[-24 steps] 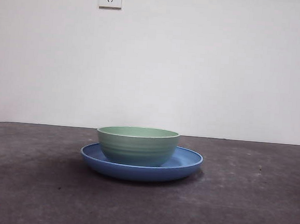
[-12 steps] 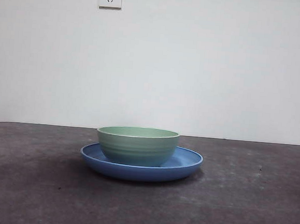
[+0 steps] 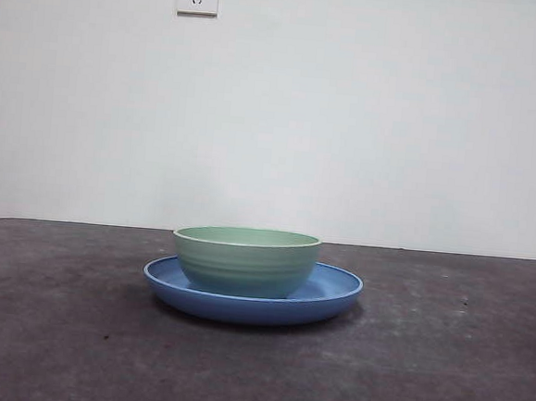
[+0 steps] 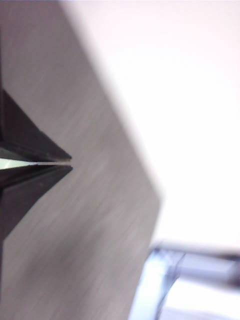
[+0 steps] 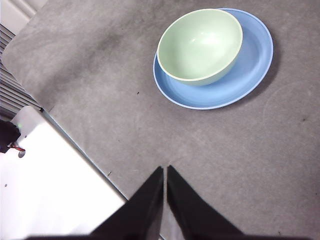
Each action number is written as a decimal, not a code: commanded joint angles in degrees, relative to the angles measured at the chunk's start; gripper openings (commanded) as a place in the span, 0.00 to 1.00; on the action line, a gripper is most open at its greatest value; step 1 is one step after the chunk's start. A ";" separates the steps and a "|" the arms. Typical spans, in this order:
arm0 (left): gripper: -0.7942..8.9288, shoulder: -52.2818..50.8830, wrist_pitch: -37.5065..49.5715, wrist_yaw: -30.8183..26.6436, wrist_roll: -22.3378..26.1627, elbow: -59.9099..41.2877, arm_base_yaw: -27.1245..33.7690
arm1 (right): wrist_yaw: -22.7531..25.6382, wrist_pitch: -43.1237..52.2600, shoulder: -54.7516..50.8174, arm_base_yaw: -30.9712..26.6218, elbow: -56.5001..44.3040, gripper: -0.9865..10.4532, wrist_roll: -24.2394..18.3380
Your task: Place the green bowl on the blue plate
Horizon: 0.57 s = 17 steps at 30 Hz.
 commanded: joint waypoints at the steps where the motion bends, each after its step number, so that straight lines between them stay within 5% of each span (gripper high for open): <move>1: 0.09 -3.63 3.78 -4.39 0.66 -1.18 4.87 | 0.00 0.55 0.42 0.37 1.05 0.09 -0.63; 9: 0.09 -17.68 15.17 -23.56 -0.22 -16.72 13.44 | 0.00 0.57 0.42 0.37 1.05 0.09 -0.63; 17: 0.09 -29.75 19.63 -25.20 -1.55 -34.64 16.52 | 0.00 0.55 0.42 0.37 1.05 0.09 -0.63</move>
